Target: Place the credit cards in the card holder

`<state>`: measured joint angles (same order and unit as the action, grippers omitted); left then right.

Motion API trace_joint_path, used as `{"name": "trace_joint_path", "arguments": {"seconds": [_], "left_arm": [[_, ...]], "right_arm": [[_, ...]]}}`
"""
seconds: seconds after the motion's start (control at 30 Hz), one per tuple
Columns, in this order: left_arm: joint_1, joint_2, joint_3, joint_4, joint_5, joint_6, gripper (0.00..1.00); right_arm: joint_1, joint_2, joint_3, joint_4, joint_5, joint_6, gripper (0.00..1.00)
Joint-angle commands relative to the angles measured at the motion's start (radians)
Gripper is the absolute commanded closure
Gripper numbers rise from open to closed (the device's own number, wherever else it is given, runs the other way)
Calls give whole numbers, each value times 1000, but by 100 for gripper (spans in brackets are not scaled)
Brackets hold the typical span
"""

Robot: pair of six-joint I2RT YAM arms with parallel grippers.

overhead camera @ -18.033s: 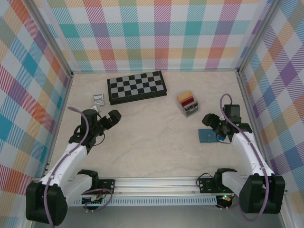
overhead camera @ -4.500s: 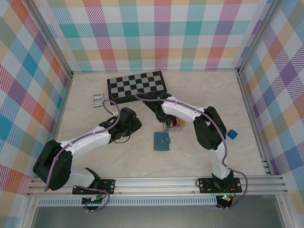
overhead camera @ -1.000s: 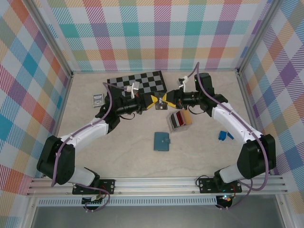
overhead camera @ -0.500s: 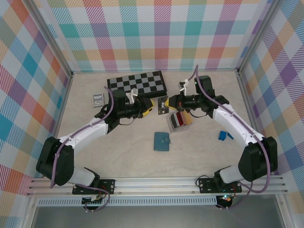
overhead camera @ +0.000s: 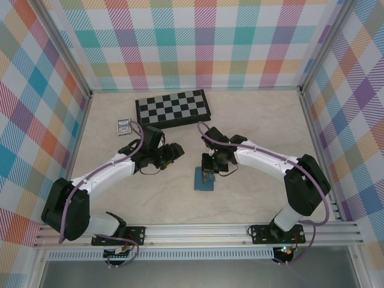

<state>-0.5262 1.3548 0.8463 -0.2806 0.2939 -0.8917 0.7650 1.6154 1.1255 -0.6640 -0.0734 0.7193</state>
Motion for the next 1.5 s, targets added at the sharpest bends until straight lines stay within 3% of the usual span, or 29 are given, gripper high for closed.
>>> {"name": "trace_joint_path", "arguments": {"seconds": [0.0, 0.13, 0.4, 0.7, 0.97, 1.13, 1.47], "left_arm": [[-20, 10, -12, -19, 3, 40, 38], [-46, 58, 3, -6, 26, 62, 37], [-123, 211, 82, 61, 94, 80, 37], [-180, 330, 104, 67, 73, 74, 45], [-211, 369, 99, 77, 62, 71, 48], [-218, 366, 98, 67, 43, 71, 49], [-219, 368, 97, 58, 37, 74, 50]], "right_arm": [[-4, -13, -23, -70, 112, 40, 97], [-8, -62, -61, -83, 145, 33, 95], [-13, -80, -143, 12, 86, 62, 95], [-15, -73, -181, 109, 55, 84, 94], [-19, -103, -193, 131, 34, 77, 93], [-23, -125, -169, 37, 110, 78, 93], [-26, -91, -170, 131, 26, 66, 92]]}}
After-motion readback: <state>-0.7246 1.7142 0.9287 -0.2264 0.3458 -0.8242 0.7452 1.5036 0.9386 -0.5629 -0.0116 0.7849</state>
